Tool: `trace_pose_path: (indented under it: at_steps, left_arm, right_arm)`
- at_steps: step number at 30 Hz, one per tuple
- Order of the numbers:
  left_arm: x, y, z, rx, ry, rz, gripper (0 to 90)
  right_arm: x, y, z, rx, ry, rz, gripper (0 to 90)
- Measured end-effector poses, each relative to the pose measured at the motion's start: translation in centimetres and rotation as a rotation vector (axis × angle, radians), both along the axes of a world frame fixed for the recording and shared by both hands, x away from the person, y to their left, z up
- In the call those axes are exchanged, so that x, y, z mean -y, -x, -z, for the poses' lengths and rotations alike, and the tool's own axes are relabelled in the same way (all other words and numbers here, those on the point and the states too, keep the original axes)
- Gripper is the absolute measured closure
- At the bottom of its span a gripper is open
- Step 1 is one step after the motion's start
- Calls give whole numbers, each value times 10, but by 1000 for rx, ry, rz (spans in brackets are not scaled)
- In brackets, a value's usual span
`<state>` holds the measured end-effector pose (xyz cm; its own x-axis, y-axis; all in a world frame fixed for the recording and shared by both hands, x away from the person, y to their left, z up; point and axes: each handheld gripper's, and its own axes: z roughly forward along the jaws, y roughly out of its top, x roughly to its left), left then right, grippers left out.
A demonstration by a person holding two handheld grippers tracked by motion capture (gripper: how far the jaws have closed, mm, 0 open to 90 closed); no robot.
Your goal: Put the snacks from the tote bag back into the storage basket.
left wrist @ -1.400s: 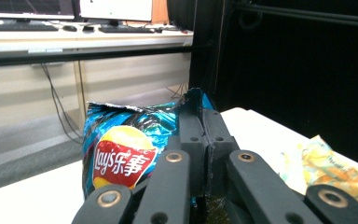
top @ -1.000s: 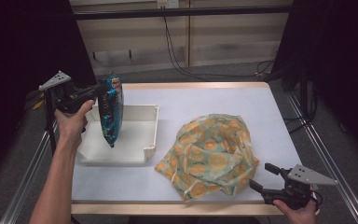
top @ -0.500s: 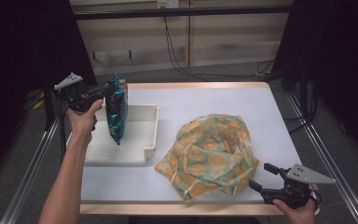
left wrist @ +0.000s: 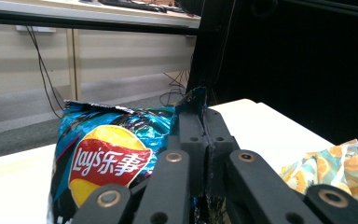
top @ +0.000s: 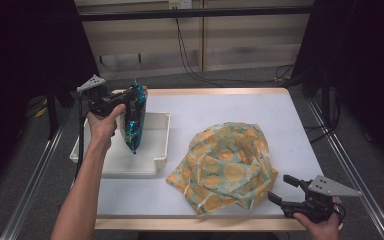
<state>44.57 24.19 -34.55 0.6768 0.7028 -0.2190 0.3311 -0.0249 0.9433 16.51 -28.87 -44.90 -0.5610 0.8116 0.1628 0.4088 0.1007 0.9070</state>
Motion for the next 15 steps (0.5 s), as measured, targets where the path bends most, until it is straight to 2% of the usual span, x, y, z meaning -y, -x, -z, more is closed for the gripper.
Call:
trace_pose_path:
  at_steps: [1, 2, 4, 5, 6, 7, 8, 12, 15]
  left_arm:
    - [2, -1, 0, -2, -6, -13, 886]
    - [4, -3, 1, -5, 6, -3, 886]
    - [8, -4, 2, -5, -3, 0, 885]
    - [10, -6, 2, -10, -22, 5, 885]
    - [12, -7, 2, -11, -19, 9, 884]
    - [13, -7, 1, -17, -31, -4, 884]
    - [14, -8, 1, -13, -23, 6, 883]
    - [22, -13, 3, -18, -33, 15, 880]
    - [29, -15, 6, -13, -34, 2, 879]
  right_arm:
    - [0, 0, 0, -1, 0, -1, 174]
    - [0, 0, 0, -1, 2, -2, 172]
    - [1, 0, 1, -2, -3, -1, 169]
    - [1, 0, 1, 0, -6, 5, 169]
    - [1, 0, 1, 0, -5, 0, 168]
    - [2, 0, 1, 1, -4, -1, 164]
    - [2, 0, 1, 0, -4, 1, 159]
    - [0, 0, 2, -4, 4, 7, 154]
    - [0, 0, 2, -6, 4, 4, 154]
